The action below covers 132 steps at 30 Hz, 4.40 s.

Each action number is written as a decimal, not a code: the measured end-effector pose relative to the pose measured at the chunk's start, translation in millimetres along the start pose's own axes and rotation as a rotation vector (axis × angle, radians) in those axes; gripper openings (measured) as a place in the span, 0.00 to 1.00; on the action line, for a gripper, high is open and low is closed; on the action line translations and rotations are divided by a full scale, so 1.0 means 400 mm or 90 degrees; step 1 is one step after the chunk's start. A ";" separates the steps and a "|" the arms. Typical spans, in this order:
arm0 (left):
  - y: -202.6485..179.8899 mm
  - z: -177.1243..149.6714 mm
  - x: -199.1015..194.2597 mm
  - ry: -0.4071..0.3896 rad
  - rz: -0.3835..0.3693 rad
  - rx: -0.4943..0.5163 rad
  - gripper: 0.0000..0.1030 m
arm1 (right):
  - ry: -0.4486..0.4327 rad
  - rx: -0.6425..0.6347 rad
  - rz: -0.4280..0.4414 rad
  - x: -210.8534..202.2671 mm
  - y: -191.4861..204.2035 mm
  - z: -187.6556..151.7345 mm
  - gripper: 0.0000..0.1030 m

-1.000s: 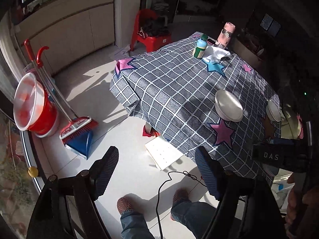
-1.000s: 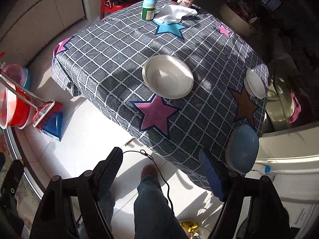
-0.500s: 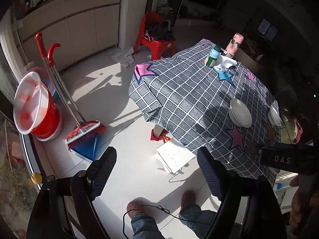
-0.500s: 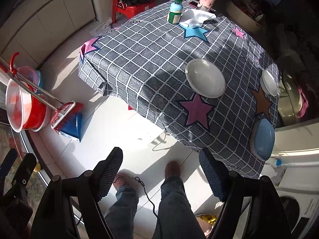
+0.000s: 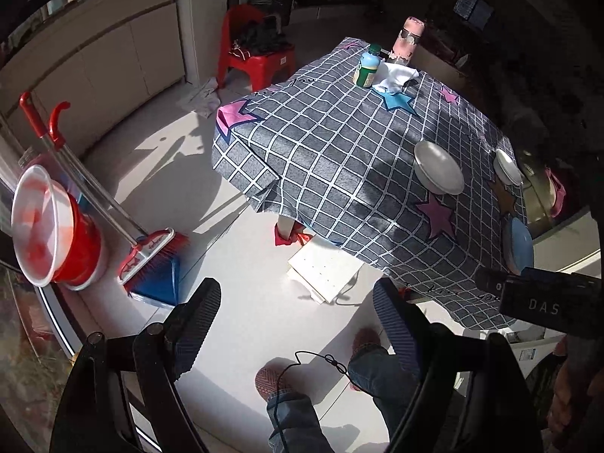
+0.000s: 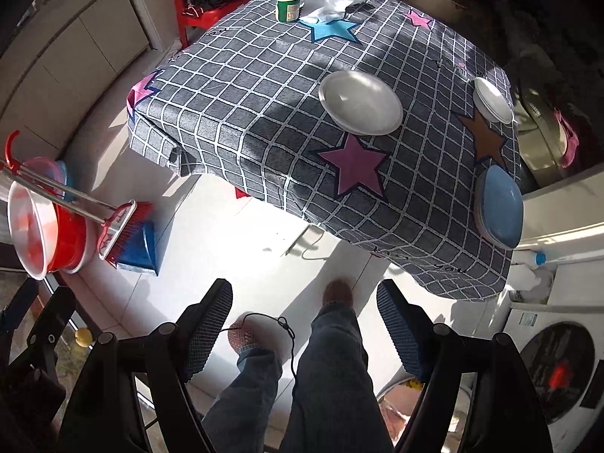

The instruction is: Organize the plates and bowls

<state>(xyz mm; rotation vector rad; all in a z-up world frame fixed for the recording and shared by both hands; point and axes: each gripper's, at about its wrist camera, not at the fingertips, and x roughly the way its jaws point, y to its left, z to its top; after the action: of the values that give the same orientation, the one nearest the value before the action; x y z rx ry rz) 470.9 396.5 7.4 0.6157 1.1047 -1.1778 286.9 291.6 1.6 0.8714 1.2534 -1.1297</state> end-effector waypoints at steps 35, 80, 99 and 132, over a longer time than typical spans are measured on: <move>-0.266 0.202 0.120 0.101 0.042 0.181 0.83 | 0.020 0.230 0.021 0.082 -0.339 0.077 0.77; -0.577 0.517 0.695 0.054 0.061 0.098 0.83 | -0.029 0.122 0.135 0.517 -0.472 0.517 0.77; -0.648 0.501 0.809 0.161 0.031 0.205 0.39 | 0.052 0.078 0.225 0.579 -0.395 0.584 0.14; -0.899 0.132 0.635 0.209 0.181 -0.085 0.50 | 0.237 -0.173 0.385 0.599 -0.606 0.497 0.15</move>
<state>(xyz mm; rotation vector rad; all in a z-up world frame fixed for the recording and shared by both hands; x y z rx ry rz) 150.2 133.7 -149.3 0.8511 1.3105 -0.7673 95.3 1.5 -184.9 1.1777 1.2759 -0.3160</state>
